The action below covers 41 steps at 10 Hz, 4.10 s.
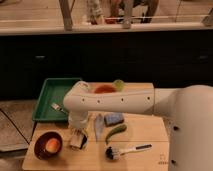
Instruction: Place eraser in metal cup
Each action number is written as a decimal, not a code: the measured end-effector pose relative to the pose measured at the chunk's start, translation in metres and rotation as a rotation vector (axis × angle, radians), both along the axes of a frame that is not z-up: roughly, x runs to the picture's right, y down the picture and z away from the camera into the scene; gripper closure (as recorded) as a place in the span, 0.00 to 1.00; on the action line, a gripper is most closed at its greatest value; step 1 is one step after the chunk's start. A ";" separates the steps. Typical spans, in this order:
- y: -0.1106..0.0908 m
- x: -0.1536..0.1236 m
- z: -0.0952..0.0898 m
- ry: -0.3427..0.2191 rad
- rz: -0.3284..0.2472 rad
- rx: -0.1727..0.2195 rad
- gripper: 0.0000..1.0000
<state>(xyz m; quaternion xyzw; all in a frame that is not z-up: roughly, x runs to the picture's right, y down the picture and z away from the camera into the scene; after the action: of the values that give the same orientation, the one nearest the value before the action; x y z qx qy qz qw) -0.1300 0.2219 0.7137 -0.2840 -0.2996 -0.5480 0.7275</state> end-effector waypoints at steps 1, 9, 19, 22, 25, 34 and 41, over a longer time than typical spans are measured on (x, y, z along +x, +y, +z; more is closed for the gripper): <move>0.000 -0.001 -0.001 0.000 -0.005 0.001 0.20; -0.009 0.005 -0.008 -0.007 0.025 0.045 0.20; -0.013 0.006 -0.011 -0.020 0.030 0.064 0.20; -0.013 0.006 -0.011 -0.021 0.030 0.064 0.20; -0.013 0.006 -0.011 -0.021 0.030 0.064 0.20; -0.013 0.006 -0.011 -0.021 0.030 0.064 0.20; -0.013 0.006 -0.011 -0.021 0.030 0.063 0.20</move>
<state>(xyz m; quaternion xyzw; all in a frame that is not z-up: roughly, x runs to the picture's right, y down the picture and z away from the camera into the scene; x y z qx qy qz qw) -0.1243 0.2088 0.7023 -0.2506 -0.2938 -0.5494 0.7410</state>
